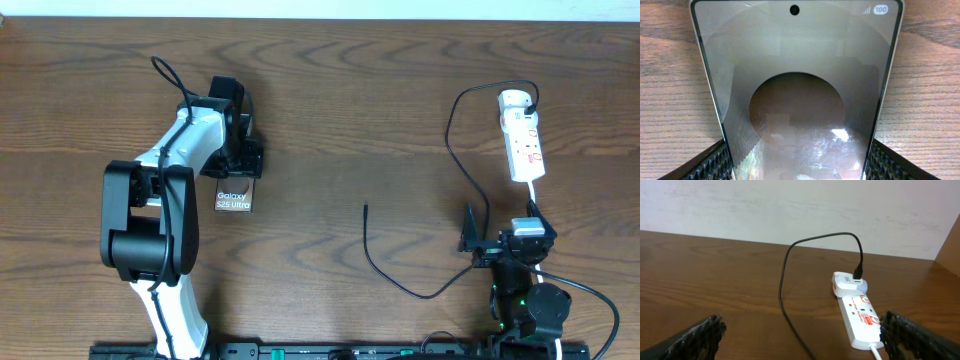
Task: Plug charger to phone and switch on socket
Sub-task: 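Close the left gripper on the phone's sides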
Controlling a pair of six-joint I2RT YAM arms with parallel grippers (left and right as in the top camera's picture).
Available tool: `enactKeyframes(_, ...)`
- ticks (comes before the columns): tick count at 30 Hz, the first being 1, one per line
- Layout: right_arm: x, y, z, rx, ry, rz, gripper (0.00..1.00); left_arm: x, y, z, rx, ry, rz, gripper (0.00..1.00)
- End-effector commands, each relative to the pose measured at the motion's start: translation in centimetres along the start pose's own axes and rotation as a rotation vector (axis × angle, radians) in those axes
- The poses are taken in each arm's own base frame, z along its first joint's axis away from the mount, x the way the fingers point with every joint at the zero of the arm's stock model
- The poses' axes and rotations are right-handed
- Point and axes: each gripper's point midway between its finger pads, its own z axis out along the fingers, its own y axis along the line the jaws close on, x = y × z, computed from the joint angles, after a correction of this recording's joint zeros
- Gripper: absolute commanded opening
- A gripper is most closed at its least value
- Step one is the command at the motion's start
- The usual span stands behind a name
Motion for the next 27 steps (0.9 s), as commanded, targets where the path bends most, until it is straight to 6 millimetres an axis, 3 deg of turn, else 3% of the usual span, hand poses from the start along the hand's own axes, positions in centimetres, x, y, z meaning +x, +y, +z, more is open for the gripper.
enactKeyframes(1, 0.04, 0.21, -0.01, -0.007, 0.0, -0.014, 0.99, 0.48, 0.31, 0.37, -0.007, 0.016, 0.006, 0.66)
enactKeyframes(8, 0.04, 0.21, -0.01, -0.007, 0.0, -0.014, 0.99, 0.47, 0.31, 0.38, -0.007, 0.016, 0.006, 0.59)
enactKeyframes(21, 0.04, 0.21, -0.01, -0.007, 0.0, -0.014, 0.99, 0.39, 0.31, 0.38, -0.007, 0.012, 0.006, 0.15)
enactKeyframes(24, 0.04, 0.21, -0.01, -0.007, 0.0, -0.014, 0.99, 0.38, 0.31, 0.37, -0.007, 0.012, 0.006, 0.08)
enactKeyframes(27, 0.04, 0.21, -0.01, -0.007, 0.0, -0.014, 0.99, 0.39, 0.31, 0.38, -0.007, 0.012, 0.006, 0.08)
